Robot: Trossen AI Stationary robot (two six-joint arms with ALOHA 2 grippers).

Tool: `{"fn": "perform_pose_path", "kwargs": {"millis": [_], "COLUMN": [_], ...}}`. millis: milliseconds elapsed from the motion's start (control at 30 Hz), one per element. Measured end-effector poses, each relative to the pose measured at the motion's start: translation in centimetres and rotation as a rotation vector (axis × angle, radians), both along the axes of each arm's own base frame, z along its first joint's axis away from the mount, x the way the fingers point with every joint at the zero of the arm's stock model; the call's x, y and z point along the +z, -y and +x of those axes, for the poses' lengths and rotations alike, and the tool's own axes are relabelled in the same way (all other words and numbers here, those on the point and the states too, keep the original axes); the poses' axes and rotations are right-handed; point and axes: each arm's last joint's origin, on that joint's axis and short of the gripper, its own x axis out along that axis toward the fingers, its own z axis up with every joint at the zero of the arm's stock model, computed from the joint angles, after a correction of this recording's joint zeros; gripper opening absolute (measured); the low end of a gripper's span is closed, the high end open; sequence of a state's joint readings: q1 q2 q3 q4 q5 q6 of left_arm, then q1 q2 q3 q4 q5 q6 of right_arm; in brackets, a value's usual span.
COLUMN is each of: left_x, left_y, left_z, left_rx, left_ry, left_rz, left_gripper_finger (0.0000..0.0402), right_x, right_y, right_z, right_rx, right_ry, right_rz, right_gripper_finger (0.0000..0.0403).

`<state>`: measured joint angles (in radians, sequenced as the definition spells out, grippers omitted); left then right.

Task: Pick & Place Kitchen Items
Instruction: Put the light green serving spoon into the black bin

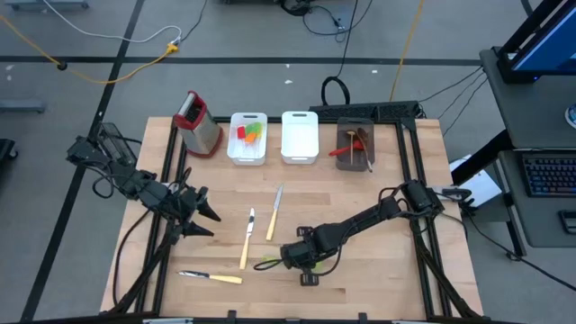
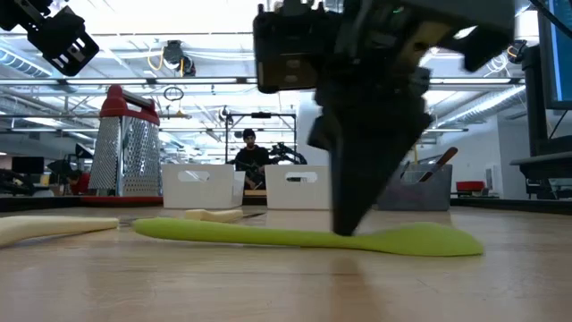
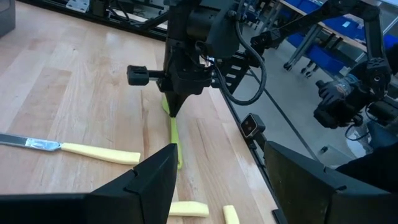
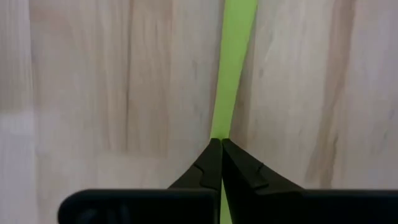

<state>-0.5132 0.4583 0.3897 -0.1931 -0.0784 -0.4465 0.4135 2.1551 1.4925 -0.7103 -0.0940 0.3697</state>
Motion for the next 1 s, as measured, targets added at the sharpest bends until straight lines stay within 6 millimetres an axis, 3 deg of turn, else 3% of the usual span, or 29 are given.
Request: {"fn": "perform_pose_path", "kwargs": {"millis": [167,367,533,800,1000], "left_x": [0.0,0.0,0.0,0.0,0.0], "left_y": [0.0,0.0,0.0,0.0,0.0], "left_z": [0.0,0.0,0.0,0.0,0.0], "left_rx": [0.000,-0.001,-0.001,0.001,0.002], "left_ry": [0.000,0.003,0.005,0.003,0.002], "left_rz": [0.002,0.006,0.006,-0.002,-0.005], "left_gripper_finger": [0.0241,0.0241,0.0241,0.0241,0.0241], "right_x": [0.9,4.7,7.7,8.9,6.6], "right_y": [0.2,0.3,1.4,2.1,1.9], "right_z": [-0.2,0.8,2.0,4.8,5.4], "right_rx": [-0.036,-0.061,-0.123,-0.129,-0.098], "right_ry": [-0.005,0.248,0.436,0.646,0.623], "right_rz": [0.024,0.018,0.047,0.248,0.243], "right_gripper_finger": [0.0001,0.0002,0.0030,0.0128,0.0181]}}
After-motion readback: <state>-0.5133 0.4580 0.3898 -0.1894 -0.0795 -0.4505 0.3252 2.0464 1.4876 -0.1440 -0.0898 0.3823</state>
